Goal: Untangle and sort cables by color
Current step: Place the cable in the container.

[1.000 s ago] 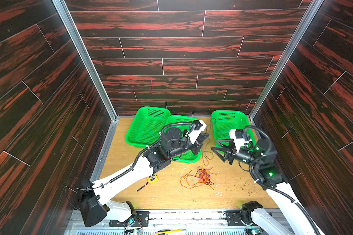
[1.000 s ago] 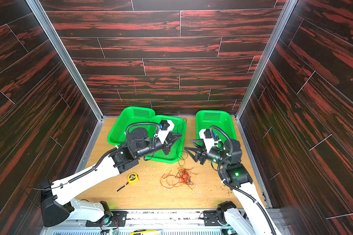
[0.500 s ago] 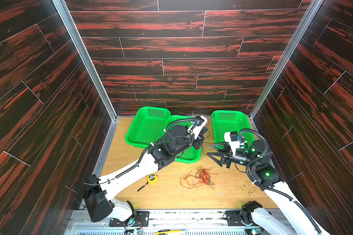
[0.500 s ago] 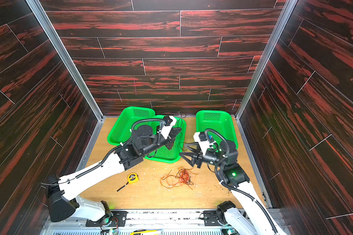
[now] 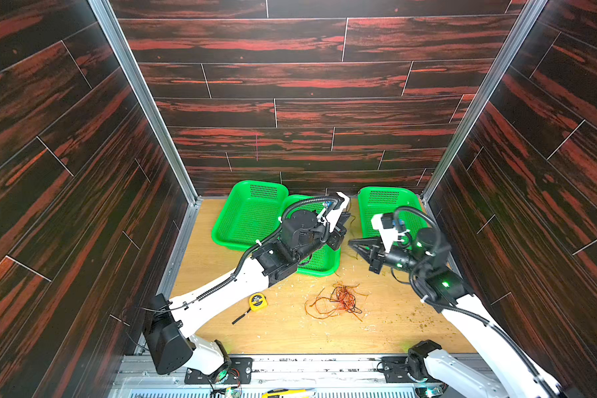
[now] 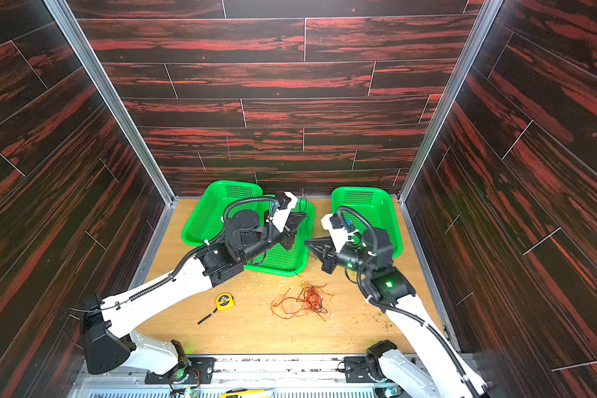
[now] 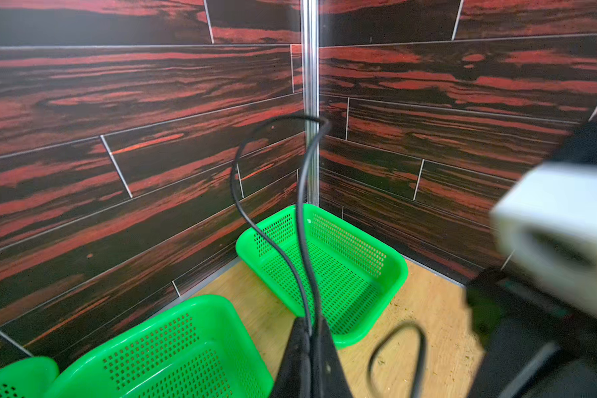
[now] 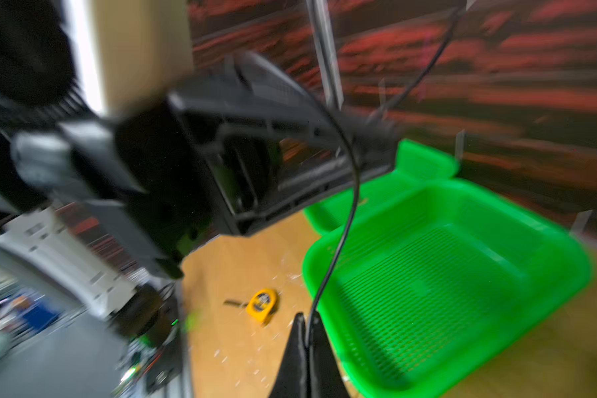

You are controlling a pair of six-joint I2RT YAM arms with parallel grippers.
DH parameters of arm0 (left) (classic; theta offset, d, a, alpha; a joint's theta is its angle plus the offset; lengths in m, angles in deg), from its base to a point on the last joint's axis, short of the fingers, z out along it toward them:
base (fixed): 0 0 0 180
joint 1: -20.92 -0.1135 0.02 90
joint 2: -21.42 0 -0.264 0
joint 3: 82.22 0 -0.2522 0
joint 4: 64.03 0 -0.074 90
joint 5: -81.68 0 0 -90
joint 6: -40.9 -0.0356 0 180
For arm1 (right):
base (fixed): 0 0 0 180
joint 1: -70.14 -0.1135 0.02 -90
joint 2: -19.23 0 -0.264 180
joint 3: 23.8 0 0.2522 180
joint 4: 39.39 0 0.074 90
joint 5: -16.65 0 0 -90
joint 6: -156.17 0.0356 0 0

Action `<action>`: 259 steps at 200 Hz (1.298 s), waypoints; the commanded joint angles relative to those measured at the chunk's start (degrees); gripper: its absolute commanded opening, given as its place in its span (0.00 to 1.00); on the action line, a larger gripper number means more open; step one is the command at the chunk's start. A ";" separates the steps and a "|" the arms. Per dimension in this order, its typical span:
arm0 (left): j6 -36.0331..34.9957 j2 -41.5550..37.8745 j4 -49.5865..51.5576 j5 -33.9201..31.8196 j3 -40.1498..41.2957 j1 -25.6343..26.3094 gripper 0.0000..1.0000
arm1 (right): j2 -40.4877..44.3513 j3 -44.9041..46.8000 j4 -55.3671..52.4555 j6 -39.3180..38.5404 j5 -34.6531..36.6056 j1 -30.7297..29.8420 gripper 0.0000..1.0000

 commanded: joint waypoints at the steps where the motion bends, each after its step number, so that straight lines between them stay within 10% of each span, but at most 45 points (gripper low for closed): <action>1: 3.53 -2.75 1.51 -1.41 3.19 -2.33 0.15 | 2.49 -3.72 -1.48 -1.23 6.07 0.42 0.00; 68: 8.78 -7.55 1.68 -2.28 13.64 -5.62 0.57 | -5.92 -21.86 -16.24 -3.05 13.61 2.57 0.00; 204: 3.60 -14.61 -0.80 1.49 19.49 -5.79 0.70 | -23.08 -40.40 -39.52 -12.26 3.83 6.47 0.00; 259: 3.20 -14.95 0.11 2.04 20.71 -5.73 0.70 | -25.68 -42.05 -42.27 -13.66 17.38 8.15 0.00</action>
